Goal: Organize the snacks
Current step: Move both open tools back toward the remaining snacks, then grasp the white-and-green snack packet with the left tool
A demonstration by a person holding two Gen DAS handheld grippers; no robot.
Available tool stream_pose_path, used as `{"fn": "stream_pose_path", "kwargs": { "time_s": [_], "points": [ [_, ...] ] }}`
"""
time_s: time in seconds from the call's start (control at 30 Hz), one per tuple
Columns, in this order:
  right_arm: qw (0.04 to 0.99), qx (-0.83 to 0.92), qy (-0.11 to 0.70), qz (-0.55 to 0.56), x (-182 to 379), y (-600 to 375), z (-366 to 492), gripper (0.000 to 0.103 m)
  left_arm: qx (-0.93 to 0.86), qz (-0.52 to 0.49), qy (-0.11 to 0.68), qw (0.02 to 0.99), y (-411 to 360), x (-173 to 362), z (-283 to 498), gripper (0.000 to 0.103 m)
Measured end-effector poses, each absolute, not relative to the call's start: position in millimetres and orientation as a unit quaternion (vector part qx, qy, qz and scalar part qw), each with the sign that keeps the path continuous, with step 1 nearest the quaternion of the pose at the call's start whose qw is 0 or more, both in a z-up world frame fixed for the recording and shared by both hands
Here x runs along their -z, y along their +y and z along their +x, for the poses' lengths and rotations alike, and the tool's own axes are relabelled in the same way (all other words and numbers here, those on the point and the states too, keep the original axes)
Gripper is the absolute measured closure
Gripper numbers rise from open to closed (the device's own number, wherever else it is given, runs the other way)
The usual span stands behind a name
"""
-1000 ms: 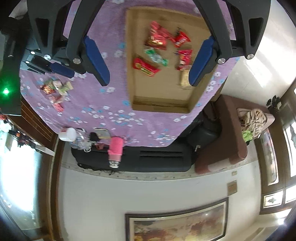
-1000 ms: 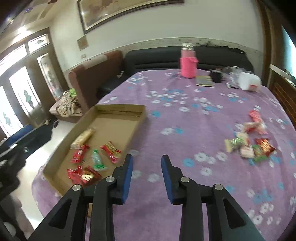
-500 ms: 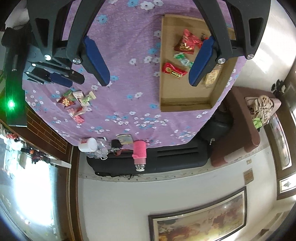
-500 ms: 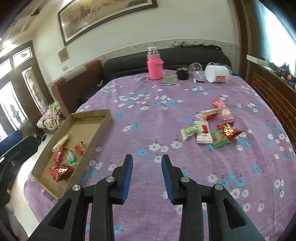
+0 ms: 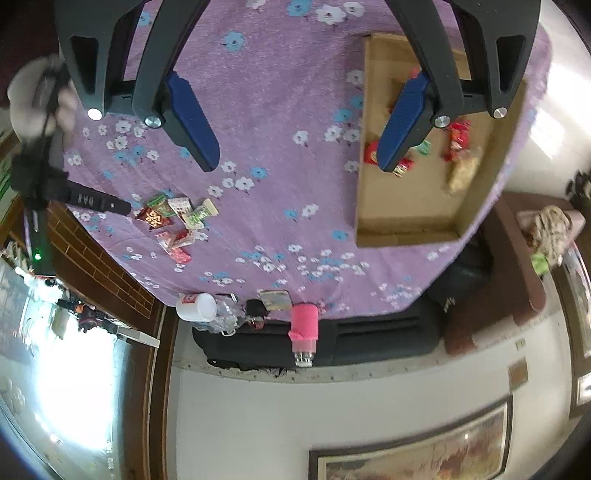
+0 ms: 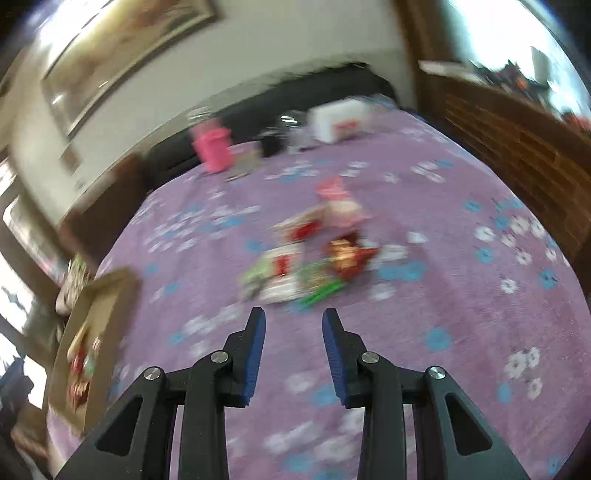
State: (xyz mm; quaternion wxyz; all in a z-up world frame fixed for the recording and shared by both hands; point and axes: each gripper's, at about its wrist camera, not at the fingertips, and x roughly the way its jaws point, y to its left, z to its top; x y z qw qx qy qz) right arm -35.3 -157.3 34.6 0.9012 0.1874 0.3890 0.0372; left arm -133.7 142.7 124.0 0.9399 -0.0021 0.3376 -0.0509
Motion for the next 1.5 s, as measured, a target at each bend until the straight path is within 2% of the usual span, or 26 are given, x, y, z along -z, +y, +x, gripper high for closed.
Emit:
{"fn": "stream_pose_path", "kwargs": {
  "time_s": [0.13, 0.43, 0.8, 0.9, 1.27, 1.5],
  "points": [
    [0.892, -0.036, 0.398, 0.210, -26, -170, -17, 0.069, 0.071, -0.013, 0.356, 0.932, 140, -114, -127, 0.016],
    [0.895, 0.011, 0.405, 0.187, -17, -163, 18, 0.069, 0.098, -0.024, 0.358, 0.928, 141, -108, -122, 0.016],
    [0.898, 0.024, 0.397, 0.188, -12, -182, 14, 0.068, 0.136, -0.069, 0.413, 0.898, 128, -84, -93, 0.017],
    [0.897, 0.026, 0.398, 0.190, -9, -188, 12, 0.064, 0.157, -0.088, 0.429, 0.885, 123, -76, -87, 0.017],
    [0.892, 0.024, 0.401, 0.208, 1, -196, 13, 0.064, 0.175, -0.080, 0.445, 0.875, 104, -63, -72, 0.017],
    [0.899, 0.027, 0.368, 0.236, 7, -207, 8, 0.064, 0.186, -0.068, 0.443, 0.874, 94, -67, -60, 0.017]
  ]
}}
